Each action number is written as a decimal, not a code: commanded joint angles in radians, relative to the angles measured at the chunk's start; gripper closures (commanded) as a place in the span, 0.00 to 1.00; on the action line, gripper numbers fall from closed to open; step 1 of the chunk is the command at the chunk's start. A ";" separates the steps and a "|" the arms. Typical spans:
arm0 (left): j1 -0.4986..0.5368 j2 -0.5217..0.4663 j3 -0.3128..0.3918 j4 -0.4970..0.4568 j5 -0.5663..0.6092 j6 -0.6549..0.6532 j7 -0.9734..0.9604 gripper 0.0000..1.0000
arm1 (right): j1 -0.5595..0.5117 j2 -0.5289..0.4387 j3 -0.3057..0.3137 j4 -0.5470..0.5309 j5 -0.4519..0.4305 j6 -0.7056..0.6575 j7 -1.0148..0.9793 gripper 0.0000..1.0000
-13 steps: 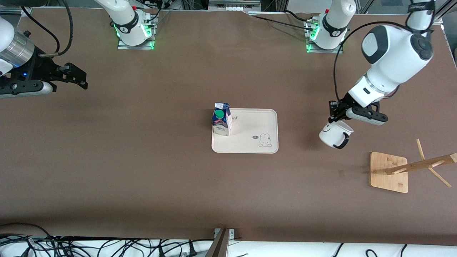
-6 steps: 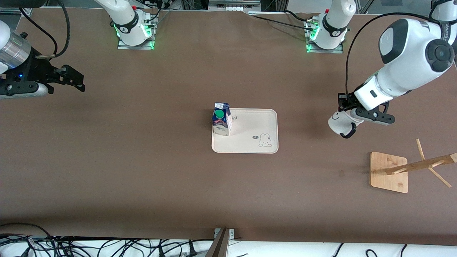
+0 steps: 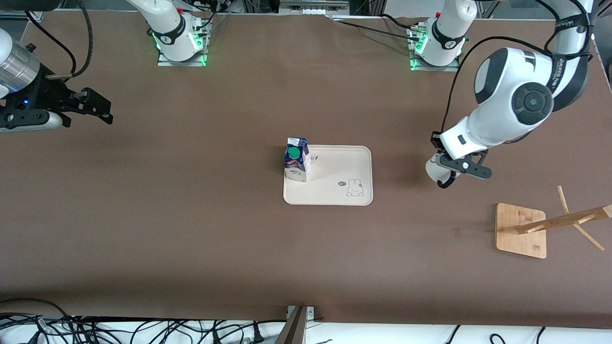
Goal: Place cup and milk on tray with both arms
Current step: 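Carry the white mug over the tray beside the carton with the left gripper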
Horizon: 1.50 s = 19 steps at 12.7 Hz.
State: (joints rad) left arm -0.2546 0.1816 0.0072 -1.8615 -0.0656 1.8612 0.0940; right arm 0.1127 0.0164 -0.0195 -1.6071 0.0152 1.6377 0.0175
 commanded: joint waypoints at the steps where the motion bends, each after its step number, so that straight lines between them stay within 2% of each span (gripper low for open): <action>1: -0.067 0.125 0.004 0.183 0.030 -0.124 -0.020 1.00 | -0.008 0.010 -0.004 0.024 -0.012 -0.006 0.001 0.00; 6: -0.129 0.265 0.004 0.310 0.007 -0.155 -0.088 1.00 | -0.007 0.011 -0.004 0.024 -0.011 -0.004 0.001 0.00; 9: -0.179 0.321 0.004 0.358 -0.054 -0.154 -0.196 1.00 | -0.007 0.011 -0.004 0.024 -0.011 -0.004 0.001 0.00; 13: -0.248 0.349 0.004 0.378 -0.048 -0.155 -0.224 1.00 | -0.007 0.011 -0.005 0.024 -0.011 -0.004 0.001 0.00; 16: -0.300 0.384 0.004 0.390 -0.051 -0.152 -0.336 1.00 | -0.007 0.011 -0.005 0.024 -0.011 -0.002 0.001 0.00; 19: -0.336 0.476 0.002 0.476 -0.054 -0.145 -0.434 1.00 | -0.007 0.011 -0.005 0.024 -0.012 -0.004 0.001 0.00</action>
State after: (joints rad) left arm -0.5630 0.5789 -0.0013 -1.4848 -0.1043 1.7374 -0.2858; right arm 0.1104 0.0176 -0.0269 -1.6066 0.0152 1.6397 0.0175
